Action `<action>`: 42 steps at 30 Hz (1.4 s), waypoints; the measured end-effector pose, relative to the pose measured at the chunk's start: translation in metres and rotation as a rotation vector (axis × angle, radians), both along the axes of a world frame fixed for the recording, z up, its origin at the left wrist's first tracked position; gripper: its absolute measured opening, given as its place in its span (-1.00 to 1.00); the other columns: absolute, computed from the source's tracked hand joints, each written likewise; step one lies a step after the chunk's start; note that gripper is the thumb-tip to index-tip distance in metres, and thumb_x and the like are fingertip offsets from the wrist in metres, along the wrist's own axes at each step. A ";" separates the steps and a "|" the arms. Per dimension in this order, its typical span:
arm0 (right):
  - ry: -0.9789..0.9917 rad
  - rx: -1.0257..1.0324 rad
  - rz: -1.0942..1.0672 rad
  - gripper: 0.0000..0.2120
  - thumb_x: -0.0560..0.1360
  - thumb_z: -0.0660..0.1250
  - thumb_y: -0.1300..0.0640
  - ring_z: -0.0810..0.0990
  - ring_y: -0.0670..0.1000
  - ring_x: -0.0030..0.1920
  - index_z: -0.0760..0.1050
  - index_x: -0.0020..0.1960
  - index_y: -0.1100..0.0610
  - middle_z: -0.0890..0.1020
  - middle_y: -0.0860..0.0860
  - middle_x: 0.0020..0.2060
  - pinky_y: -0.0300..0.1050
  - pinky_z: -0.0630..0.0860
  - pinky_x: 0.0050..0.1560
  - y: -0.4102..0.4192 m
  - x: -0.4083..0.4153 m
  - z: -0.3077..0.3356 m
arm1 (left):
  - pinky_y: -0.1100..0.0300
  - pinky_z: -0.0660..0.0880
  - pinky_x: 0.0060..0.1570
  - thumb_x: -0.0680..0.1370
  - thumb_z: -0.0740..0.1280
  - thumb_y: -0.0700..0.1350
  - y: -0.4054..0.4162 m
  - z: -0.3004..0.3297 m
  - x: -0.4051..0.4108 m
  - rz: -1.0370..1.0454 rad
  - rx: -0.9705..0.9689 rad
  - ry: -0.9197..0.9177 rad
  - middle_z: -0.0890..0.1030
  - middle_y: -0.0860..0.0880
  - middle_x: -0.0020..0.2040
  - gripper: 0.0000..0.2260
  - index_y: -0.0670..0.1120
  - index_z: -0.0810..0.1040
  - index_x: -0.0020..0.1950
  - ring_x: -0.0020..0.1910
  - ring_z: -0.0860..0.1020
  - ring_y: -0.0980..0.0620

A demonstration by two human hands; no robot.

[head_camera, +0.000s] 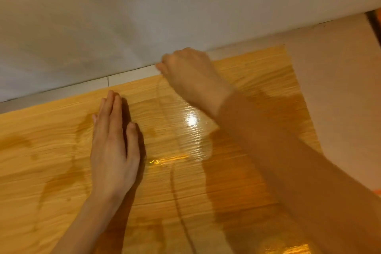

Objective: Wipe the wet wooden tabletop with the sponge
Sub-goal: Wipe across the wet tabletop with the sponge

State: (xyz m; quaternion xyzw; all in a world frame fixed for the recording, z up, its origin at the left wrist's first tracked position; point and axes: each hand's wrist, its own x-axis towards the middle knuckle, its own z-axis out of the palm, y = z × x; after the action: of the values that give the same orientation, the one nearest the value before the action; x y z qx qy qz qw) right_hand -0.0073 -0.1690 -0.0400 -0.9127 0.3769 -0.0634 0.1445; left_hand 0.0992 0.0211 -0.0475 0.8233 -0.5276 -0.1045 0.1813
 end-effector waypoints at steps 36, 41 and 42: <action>-0.218 -0.030 -0.405 -0.61 0.58 0.27 0.25 0.32 0.16 0.45 0.39 0.39 0.25 0.41 0.17 0.41 0.04 0.23 0.47 0.152 -0.029 -0.009 | -0.02 -0.05 0.62 0.72 0.05 -0.14 -0.002 -0.014 0.001 -0.031 -0.013 -0.057 0.10 -0.21 0.64 -0.53 -0.29 0.13 0.60 0.64 0.03 -0.14; -0.044 -0.113 -0.383 -0.58 0.65 0.15 0.16 0.14 0.11 0.54 0.25 0.49 0.18 0.28 0.09 0.49 0.10 0.13 0.53 0.151 -0.057 -0.012 | 0.03 -0.09 0.62 0.73 0.00 -0.10 0.000 -0.016 0.003 -0.049 -0.022 -0.051 0.06 -0.18 0.65 -0.52 -0.26 0.08 0.62 0.65 0.00 -0.10; -0.067 -0.079 -0.497 -0.58 0.65 0.14 0.18 0.12 0.12 0.54 0.25 0.49 0.21 0.27 0.11 0.50 0.11 0.08 0.54 0.145 -0.084 -0.009 | 0.03 -0.10 0.62 0.73 -0.01 -0.10 0.000 -0.016 0.003 -0.054 -0.026 -0.044 0.06 -0.18 0.65 -0.51 -0.26 0.07 0.63 0.65 0.00 -0.10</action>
State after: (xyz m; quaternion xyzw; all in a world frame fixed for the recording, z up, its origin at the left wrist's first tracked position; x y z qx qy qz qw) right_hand -0.0913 -0.0241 -0.0489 -0.7943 0.5819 -0.1418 0.1014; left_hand 0.1024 0.0208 -0.0639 0.8084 -0.5548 -0.0843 0.1776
